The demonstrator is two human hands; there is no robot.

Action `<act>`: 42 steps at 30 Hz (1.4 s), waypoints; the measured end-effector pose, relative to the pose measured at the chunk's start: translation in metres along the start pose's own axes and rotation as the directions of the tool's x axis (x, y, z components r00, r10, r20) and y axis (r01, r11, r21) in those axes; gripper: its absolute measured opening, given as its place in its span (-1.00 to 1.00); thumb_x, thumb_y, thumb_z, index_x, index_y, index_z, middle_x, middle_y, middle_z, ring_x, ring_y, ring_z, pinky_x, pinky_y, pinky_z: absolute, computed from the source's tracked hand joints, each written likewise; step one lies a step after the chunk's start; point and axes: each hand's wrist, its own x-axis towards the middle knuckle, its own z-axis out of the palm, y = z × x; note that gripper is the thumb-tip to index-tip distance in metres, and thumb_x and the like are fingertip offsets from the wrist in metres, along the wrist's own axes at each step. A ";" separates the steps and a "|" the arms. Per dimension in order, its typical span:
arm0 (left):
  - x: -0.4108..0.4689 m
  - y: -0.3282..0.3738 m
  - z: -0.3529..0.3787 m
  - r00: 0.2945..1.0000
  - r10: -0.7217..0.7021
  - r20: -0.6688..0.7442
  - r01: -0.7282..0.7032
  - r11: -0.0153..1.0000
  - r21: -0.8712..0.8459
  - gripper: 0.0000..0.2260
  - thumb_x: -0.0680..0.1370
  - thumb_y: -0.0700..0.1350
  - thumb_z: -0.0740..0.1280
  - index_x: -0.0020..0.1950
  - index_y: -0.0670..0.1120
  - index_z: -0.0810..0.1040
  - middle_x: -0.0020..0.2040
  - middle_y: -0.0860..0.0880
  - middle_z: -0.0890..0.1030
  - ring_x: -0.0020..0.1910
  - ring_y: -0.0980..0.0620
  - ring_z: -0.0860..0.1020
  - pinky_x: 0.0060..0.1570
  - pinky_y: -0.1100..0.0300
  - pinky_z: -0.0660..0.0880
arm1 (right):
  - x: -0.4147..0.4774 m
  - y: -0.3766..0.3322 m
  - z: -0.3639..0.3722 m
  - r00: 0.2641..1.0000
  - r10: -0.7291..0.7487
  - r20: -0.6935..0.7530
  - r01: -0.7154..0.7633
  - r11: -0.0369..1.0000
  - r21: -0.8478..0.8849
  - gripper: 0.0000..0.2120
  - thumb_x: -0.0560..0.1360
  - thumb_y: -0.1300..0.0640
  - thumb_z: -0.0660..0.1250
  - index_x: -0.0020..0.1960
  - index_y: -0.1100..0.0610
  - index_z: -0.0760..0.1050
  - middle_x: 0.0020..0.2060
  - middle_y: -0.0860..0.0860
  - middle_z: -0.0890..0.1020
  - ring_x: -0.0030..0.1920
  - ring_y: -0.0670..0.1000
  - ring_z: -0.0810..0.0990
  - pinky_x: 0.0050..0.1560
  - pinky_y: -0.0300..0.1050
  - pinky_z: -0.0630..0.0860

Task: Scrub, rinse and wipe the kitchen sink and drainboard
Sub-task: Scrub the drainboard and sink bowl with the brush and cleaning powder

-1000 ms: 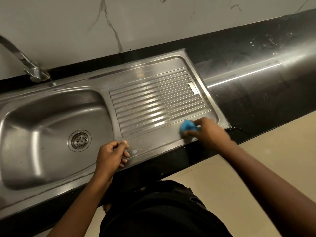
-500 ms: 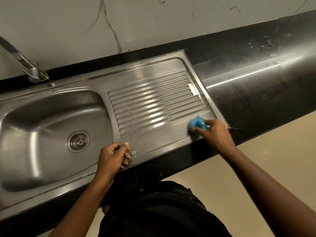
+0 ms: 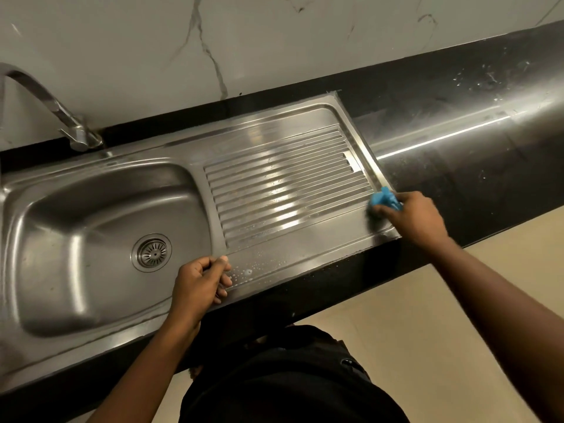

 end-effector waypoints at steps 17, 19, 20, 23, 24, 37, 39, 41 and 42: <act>-0.007 0.001 -0.053 0.999 0.025 -0.039 -0.027 0.999 -0.042 -0.77 0.69 -0.10 0.33 -0.06 -0.20 0.66 -0.27 -0.21 0.66 -0.37 -0.09 0.54 -0.34 0.11 0.47 | -0.122 -0.144 0.147 0.894 -0.305 0.328 0.344 0.937 -0.066 -0.38 0.54 -0.31 0.36 0.55 -0.18 0.36 0.28 0.02 0.63 0.19 0.04 0.64 0.21 0.02 0.58; -0.009 -0.001 -0.060 0.998 0.030 -0.051 -0.032 0.998 -0.052 -0.78 0.69 -0.12 0.32 -0.05 -0.21 0.66 -0.26 -0.22 0.65 -0.37 -0.10 0.53 -0.34 0.10 0.47 | -0.111 -0.119 0.130 0.909 -0.265 0.322 0.300 0.952 -0.066 -0.38 0.51 -0.36 0.36 0.51 -0.19 0.39 0.21 -0.03 0.66 0.08 -0.06 0.65 0.13 0.00 0.64; -0.010 -0.003 -0.064 0.998 0.028 -0.057 -0.031 0.998 -0.057 -0.78 0.69 -0.12 0.32 -0.05 -0.22 0.65 -0.26 -0.23 0.65 -0.37 -0.10 0.53 -0.34 0.10 0.47 | -0.103 -0.105 0.118 0.925 -0.237 0.297 0.269 0.960 -0.073 -0.40 0.50 -0.37 0.36 0.47 -0.18 0.42 0.13 -0.07 0.68 -0.01 -0.12 0.66 0.04 -0.06 0.66; -0.013 -0.009 -0.074 0.997 0.022 -0.075 -0.026 0.998 -0.065 -0.78 0.68 -0.12 0.33 -0.04 -0.23 0.66 -0.27 -0.22 0.66 -0.36 -0.10 0.55 -0.35 0.11 0.48 | -0.074 -0.066 0.070 0.971 -0.142 0.191 0.155 0.986 -0.055 -0.52 0.52 -0.26 0.41 0.35 -0.07 0.53 -0.12 -0.16 0.63 -0.18 -0.18 0.65 -0.19 -0.21 0.59; -0.014 -0.011 -0.077 0.997 0.020 -0.078 -0.025 0.998 -0.063 -0.78 0.68 -0.11 0.34 -0.04 -0.22 0.66 -0.27 -0.21 0.66 -0.36 -0.09 0.55 -0.35 0.11 0.49 | -0.063 -0.055 0.054 0.982 -0.111 0.155 0.119 0.992 -0.044 -0.53 0.53 -0.21 0.43 0.35 -0.01 0.54 -0.13 -0.16 0.62 -0.17 -0.17 0.65 -0.20 -0.21 0.57; -0.016 -0.015 -0.075 0.999 0.012 -0.036 -0.014 0.999 -0.048 -0.77 0.68 -0.08 0.34 -0.05 -0.19 0.67 -0.28 -0.18 0.67 -0.36 -0.08 0.56 -0.35 0.11 0.48 | -0.124 -0.146 0.163 0.912 -0.309 0.269 0.318 0.948 0.009 -0.38 0.53 -0.32 0.37 0.54 -0.18 0.38 0.26 -0.02 0.65 0.13 -0.02 0.66 0.16 0.00 0.63; -0.016 -0.015 -0.076 0.999 0.012 -0.045 -0.014 0.998 -0.060 -0.77 0.68 -0.07 0.34 -0.05 -0.19 0.67 -0.28 -0.17 0.67 -0.37 -0.07 0.56 -0.35 0.11 0.48 | -0.127 -0.141 0.161 0.903 -0.336 0.267 0.354 0.935 -0.023 -0.35 0.53 -0.34 0.36 0.56 -0.19 0.34 0.29 -0.01 0.64 0.17 -0.02 0.64 0.17 -0.02 0.62; -0.017 -0.016 -0.081 0.998 0.016 -0.060 -0.020 0.997 -0.070 -0.77 0.68 -0.08 0.34 -0.05 -0.20 0.67 -0.27 -0.19 0.67 -0.37 -0.07 0.56 -0.35 0.11 0.48 | -0.122 -0.130 0.154 0.908 -0.322 0.269 0.346 0.937 -0.045 -0.34 0.52 -0.37 0.35 0.55 -0.21 0.34 0.27 -0.03 0.64 0.11 -0.08 0.65 0.11 -0.07 0.64; -0.017 -0.018 -0.084 0.997 0.016 -0.071 -0.022 0.997 -0.075 -0.77 0.68 -0.08 0.34 -0.05 -0.20 0.67 -0.27 -0.19 0.67 -0.38 -0.07 0.56 -0.36 0.12 0.49 | -0.118 -0.124 0.150 0.914 -0.303 0.270 0.330 0.942 -0.058 -0.35 0.52 -0.36 0.36 0.54 -0.20 0.35 0.25 -0.04 0.65 0.05 -0.12 0.65 0.06 -0.11 0.65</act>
